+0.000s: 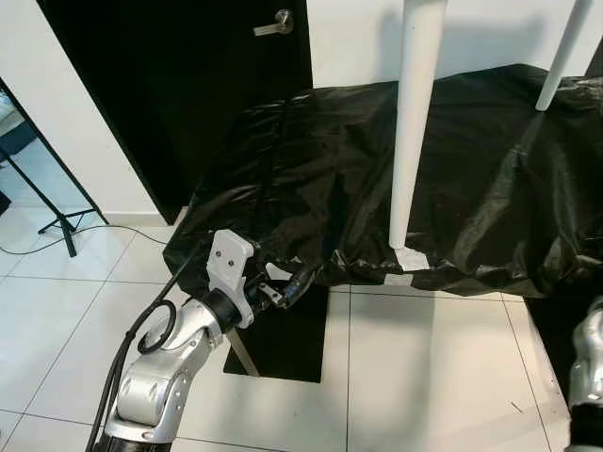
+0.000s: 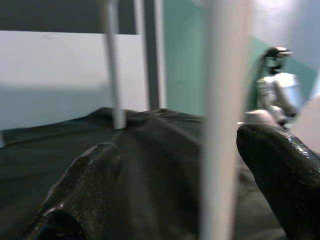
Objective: Building children table
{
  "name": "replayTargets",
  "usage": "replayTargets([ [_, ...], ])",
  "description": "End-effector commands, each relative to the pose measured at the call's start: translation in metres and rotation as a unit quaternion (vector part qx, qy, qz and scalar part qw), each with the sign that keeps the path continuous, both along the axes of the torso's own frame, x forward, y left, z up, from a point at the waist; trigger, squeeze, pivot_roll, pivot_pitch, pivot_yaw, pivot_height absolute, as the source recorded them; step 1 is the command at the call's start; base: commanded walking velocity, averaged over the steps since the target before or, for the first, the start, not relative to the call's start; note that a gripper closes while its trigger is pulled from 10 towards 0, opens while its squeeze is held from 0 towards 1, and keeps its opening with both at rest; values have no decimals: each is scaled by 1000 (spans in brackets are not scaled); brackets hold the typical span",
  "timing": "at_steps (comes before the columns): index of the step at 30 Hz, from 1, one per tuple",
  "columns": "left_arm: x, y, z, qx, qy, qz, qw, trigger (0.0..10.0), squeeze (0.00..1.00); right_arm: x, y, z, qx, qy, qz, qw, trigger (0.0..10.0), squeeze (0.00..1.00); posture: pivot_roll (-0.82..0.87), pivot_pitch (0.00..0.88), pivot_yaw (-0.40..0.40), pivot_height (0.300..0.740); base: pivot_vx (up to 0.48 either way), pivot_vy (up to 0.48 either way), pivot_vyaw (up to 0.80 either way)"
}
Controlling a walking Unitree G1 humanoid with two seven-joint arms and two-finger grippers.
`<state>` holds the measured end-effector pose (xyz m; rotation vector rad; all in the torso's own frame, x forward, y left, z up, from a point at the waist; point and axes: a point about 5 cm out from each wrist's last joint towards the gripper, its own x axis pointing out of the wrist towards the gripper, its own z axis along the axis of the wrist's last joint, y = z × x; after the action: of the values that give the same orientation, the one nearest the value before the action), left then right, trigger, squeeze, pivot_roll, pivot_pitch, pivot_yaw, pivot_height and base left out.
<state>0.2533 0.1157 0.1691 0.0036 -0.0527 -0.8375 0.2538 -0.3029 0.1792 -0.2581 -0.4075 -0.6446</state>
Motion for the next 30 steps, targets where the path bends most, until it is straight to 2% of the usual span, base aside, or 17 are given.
replayTargets([
  [1, 3, 10, -6, 11, 7, 42, 999, 10000, 0, 4, 19, -7, 8, 12, 46, 999, 10000, 0, 62, 0, 61, 740, 0, 0, 0],
  [2, 3, 10, -6, 11, 7, 42, 999, 10000, 0, 4, 19, -7, 8, 12, 46, 999, 10000, 0, 62, 0, 61, 740, 0, 0, 0],
  [4, 4, 13, -9, 15, 6, 55, 998, 10000, 0, 7, 37, -17, 17, 28, 90, 995, 10000, 0, 65, 0, 57, 740, 0, 0, 0],
  [5, 4, 13, -9, 15, 6, 55, 998, 10000, 0, 7, 37, -17, 17, 28, 90, 995, 10000, 0, 65, 0, 57, 740, 0, 0, 0],
  [6, 5, 15, -12, 16, 6, 66, 998, 10000, 0, 8, 48, -24, 20, 39, 113, 993, 10000, 0, 69, 0, 55, 740, 0, 0, 0],
  [7, 5, 15, -12, 16, 6, 66, 998, 10000, 0, 8, 48, -24, 20, 39, 113, 993, 10000, 0, 69, 0, 55, 740, 0, 0, 0],
  [9, 8, 23, -21, 18, 9, 105, 994, 10000, 0, 6, 77, -49, 35, 82, 179, 980, 10000, 0, 78, 0, 46, 740, 0, 0, 0],
  [13, 8, 25, -22, 18, 9, 112, 993, 10000, 0, 4, 82, -53, 32, 90, 190, 977, 10000, 0, 83, 0, 39, 740, 0, 0, 0],
  [16, 7, 32, -34, 18, 21, 140, 990, 10000, 0, -3, 92, -75, 32, 125, 217, 968, 10000, 0, 90, 0, 30, 740, 0, 0, 0],
  [20, 7, 34, -39, 19, 23, 149, 988, 10000, 0, -6, 94, -82, 36, 138, 226, 964, 10000, 0, 92, 0, 27, 740, 0, 0, 0],
  [24, 4, 43, -63, 25, 46, 183, 982, 10000, 0, -17, 97, -109, 43, 190, 248, 949, 10000, 0, 98, 0, 14, 740, 0, 0, 0],
  [25, 4, 43, -63, 25, 46, 183, 982, 10000, 0, -17, 97, -109, 43, 190, 248, 949, 10000, 0, 98, 0, 14, 740, 0, 0, 0],
  [28, -1, 51, -89, 34, 73, 213, 974, 10000, 0, -26, 97, -133, 56, 234, 259, 935, 10000, 0, 102, 0, 11, 740, 0, 0, 0],
  [29, -1, 51, -89, 34, 73, 213, 974, 10000, 0, -26, 97, -133, 56, 234, 259, 935, 10000, 0, 102, 0, 11, 740, 0, 0, 0],
  [30, -4, 54, -102, 48, 81, 227, 969, 10000, 0, -30, 96, -146, 63, 258, 259, 929, 10000, 0, 105, 0, 12, 740, 0, 0, 0],
])
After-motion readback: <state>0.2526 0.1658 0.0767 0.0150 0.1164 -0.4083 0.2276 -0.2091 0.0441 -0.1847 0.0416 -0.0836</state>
